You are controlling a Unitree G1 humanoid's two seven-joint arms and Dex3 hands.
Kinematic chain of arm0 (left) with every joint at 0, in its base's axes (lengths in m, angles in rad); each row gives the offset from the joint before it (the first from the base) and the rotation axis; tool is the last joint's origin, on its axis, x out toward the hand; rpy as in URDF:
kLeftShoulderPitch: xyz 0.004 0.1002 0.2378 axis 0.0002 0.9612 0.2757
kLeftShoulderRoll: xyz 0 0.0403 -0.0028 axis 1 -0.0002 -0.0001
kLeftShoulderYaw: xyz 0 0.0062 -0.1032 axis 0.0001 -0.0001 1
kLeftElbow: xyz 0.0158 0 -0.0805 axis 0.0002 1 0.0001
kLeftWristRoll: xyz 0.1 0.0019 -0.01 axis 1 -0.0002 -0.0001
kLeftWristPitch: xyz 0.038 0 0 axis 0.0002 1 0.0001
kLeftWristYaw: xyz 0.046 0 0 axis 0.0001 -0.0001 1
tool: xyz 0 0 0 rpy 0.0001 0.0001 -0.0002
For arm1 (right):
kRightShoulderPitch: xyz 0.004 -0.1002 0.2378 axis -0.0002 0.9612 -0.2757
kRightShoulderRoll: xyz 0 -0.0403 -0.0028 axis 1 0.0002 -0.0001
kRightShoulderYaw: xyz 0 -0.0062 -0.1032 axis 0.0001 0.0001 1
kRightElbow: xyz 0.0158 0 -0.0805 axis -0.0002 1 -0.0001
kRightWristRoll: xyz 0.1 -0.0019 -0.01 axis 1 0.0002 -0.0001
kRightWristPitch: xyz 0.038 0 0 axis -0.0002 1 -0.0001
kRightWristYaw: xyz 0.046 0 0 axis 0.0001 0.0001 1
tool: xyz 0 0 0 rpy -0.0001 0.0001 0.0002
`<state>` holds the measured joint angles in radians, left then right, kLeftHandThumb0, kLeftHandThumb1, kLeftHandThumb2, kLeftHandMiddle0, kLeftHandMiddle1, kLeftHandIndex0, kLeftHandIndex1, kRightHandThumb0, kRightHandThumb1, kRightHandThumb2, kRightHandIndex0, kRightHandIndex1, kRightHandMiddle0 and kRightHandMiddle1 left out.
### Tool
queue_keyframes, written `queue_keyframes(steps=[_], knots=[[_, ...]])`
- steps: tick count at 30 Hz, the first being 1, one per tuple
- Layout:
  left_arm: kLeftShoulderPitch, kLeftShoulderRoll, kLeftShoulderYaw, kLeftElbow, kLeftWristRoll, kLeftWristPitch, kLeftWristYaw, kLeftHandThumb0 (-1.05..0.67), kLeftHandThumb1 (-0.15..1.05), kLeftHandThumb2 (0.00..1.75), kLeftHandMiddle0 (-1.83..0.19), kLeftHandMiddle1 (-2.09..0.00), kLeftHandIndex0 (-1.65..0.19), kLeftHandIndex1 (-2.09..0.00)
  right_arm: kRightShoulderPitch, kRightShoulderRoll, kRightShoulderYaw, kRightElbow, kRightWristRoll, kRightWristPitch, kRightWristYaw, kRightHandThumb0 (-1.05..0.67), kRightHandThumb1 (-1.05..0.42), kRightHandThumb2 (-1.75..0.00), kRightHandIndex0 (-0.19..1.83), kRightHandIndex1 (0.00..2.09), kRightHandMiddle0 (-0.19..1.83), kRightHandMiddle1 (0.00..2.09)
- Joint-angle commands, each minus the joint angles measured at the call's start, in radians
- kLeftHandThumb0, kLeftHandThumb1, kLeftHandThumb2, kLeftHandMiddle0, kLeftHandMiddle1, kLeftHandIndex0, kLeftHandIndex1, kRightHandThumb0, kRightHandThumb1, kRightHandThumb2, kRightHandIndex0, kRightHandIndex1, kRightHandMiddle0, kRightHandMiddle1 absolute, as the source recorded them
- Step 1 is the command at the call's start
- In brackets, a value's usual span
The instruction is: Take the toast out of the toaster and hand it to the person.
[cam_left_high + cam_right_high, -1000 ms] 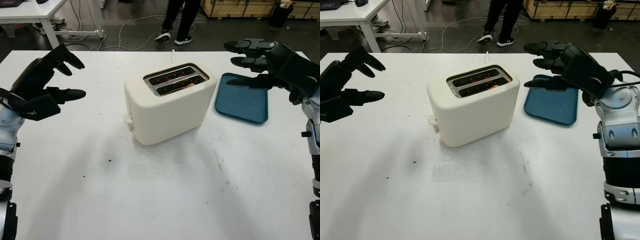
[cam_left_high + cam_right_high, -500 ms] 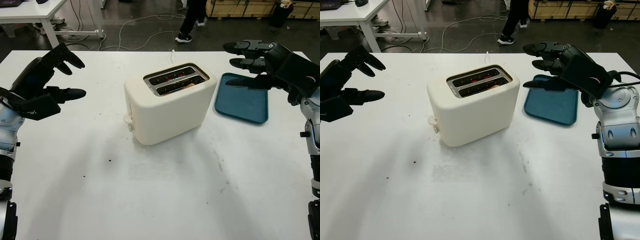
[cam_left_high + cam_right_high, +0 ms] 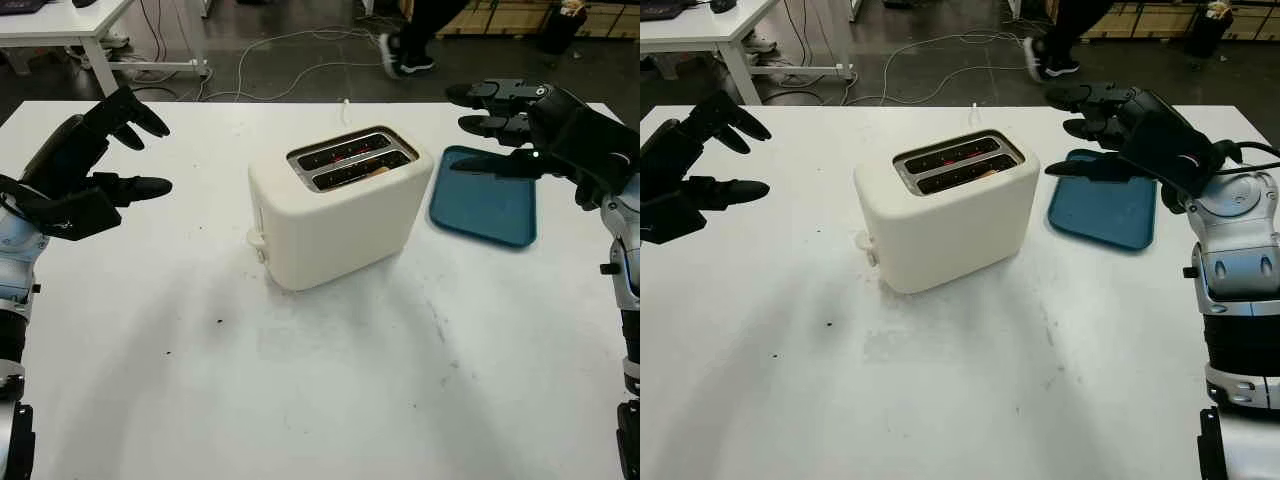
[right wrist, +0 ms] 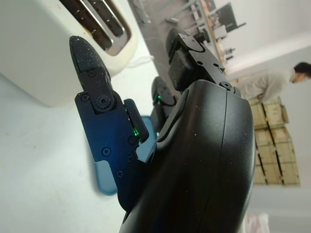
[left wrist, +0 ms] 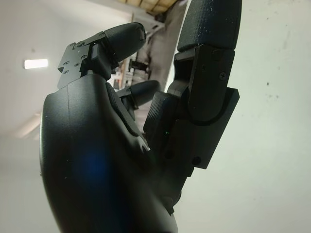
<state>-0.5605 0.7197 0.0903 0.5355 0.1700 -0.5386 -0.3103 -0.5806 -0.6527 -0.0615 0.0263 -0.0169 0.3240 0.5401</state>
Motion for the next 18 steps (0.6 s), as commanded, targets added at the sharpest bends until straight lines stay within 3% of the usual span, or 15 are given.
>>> queue_keyframes(steps=[1,18], knots=[[-0.009,0.009,-0.002,-0.012,0.002,0.004,0.000,-1.05,0.92,0.30,0.00,-1.69,0.00,-1.49,-0.007,-0.005,0.002,0.002,-0.007,0.000,-0.006,-0.55,-0.77,0.00,0.44,0.02,0.45,0.01],[-0.007,0.011,0.000,-0.009,0.004,-0.011,0.007,-1.05,0.92,0.33,0.00,-1.67,0.00,-1.49,-0.007,-0.002,-0.002,0.000,-0.002,-0.008,-0.006,-0.51,-0.77,0.00,0.44,0.01,0.45,0.01]])
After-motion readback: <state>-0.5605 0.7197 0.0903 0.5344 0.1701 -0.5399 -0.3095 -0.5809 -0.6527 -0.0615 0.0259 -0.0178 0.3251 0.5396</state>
